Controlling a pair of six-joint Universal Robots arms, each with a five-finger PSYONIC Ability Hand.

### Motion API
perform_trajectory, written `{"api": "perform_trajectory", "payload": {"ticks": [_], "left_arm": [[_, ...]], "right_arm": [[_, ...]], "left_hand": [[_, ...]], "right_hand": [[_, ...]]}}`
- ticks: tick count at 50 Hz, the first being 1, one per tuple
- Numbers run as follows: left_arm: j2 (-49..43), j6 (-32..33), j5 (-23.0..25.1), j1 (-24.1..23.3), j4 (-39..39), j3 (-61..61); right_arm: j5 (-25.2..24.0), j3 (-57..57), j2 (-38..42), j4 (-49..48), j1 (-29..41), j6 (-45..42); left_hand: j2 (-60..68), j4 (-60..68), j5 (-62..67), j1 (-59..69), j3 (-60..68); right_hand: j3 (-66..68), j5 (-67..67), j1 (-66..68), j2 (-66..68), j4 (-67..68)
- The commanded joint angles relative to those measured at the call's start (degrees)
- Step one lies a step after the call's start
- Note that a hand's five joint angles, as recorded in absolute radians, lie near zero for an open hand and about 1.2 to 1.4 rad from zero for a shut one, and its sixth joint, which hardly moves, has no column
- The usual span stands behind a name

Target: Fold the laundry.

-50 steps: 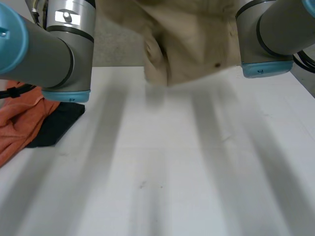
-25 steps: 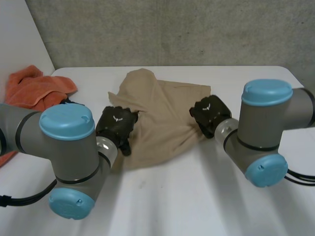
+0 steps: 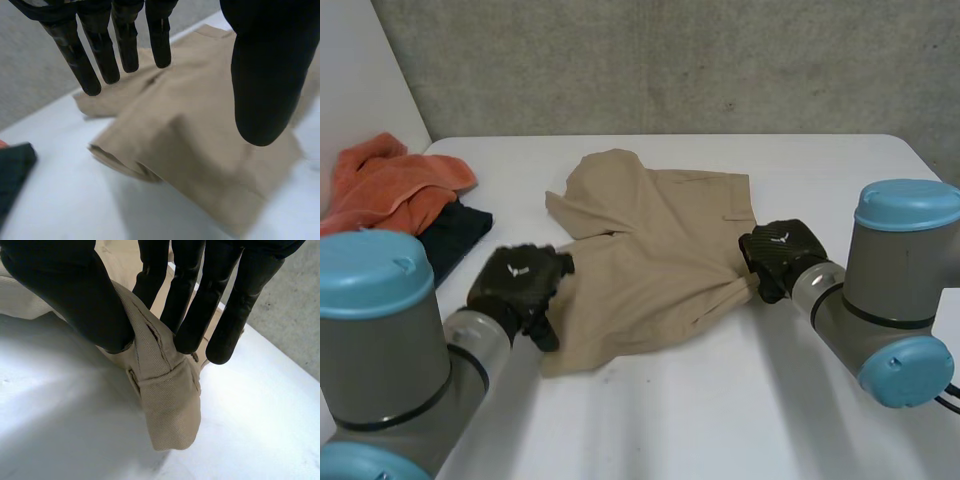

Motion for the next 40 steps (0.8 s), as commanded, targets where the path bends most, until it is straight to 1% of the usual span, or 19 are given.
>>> {"api": "perform_trajectory", "payload": {"ticks": [1, 6, 22, 27, 31, 32, 35, 37, 38, 39, 40], "left_arm": [[-0.8, -0.8, 4.4, 0.1, -0.2, -2.1], [-1.5, -0.8, 4.5, 0.1, -0.1, -2.0], [-9.2, 0.0, 3.4, -0.4, 0.7, 0.5], [-10.8, 0.0, 2.9, -0.5, 0.8, 1.5], [-11.6, 0.1, 2.9, -0.5, 0.8, 2.3], [-11.4, 0.1, 2.8, -0.5, 0.8, 2.8], [-10.3, 0.2, 1.8, -0.6, 0.7, 3.4], [-7.3, 0.2, 0.4, -0.6, 0.1, 4.2], [-5.2, 0.3, 0.0, -0.6, 0.0, 4.4], [-0.5, 0.3, -0.7, -0.6, 0.0, 4.6], [1.2, 0.4, -0.7, -0.6, 0.1, 4.6]], "right_arm": [[-0.1, 0.3, 0.1, 0.0, -0.1, 0.4], [-0.1, 0.5, 0.1, 0.0, -0.1, 0.4], [-0.1, 1.4, 0.0, 0.0, -0.1, 0.6], [0.1, 1.6, -0.2, 0.0, 0.0, 0.7], [0.5, 1.7, -0.8, 0.1, 0.0, 0.6], [0.5, 1.7, -1.1, 0.2, 0.0, 0.6], [0.6, 1.7, -3.0, 0.6, 0.0, -0.4], [0.4, 1.3, -4.9, 1.2, 0.0, -0.8], [0.3, 1.0, -6.0, 1.7, -0.1, -1.2], [0.1, 0.2, -8.7, 3.7, -0.2, -2.7], [0.0, -0.2, -9.6, 4.6, -0.2, -3.6]], "left_hand": [[7.2, 7.3, 7.0, 7.3, 7.2], [7.3, 7.4, 7.1, 7.5, 7.4], [11.7, 11.8, 11.5, 11.9, 11.8], [22.5, 22.6, 22.3, 22.6, 22.5], [44.3, 44.4, 44.1, 44.5, 44.4], [56.1, 56.2, 55.9, 56.3, 56.2], [56.3, 56.4, 56.1, 56.4, 56.3], [56.3, 56.4, 56.1, 56.4, 56.3], [56.3, 56.4, 56.1, 56.4, 56.3], [56.3, 56.4, 56.1, 56.4, 56.3], [56.3, 56.4, 56.1, 56.4, 56.3]], "right_hand": [[12.0, 12.6, 22.9, 12.5, 11.9], [12.0, 12.6, 22.9, 12.5, 11.9], [12.0, 12.6, 22.9, 12.5, 11.9], [12.0, 12.6, 22.9, 12.5, 11.9], [12.0, 12.6, 22.9, 12.5, 11.9], [12.0, 12.6, 22.9, 12.5, 11.9], [12.0, 12.6, 22.9, 12.5, 11.9], [12.0, 12.6, 22.9, 12.5, 11.9], [12.0, 12.6, 22.9, 12.5, 11.9], [12.0, 12.6, 22.9, 12.5, 11.9], [12.0, 12.6, 22.9, 12.5, 11.9]]}}
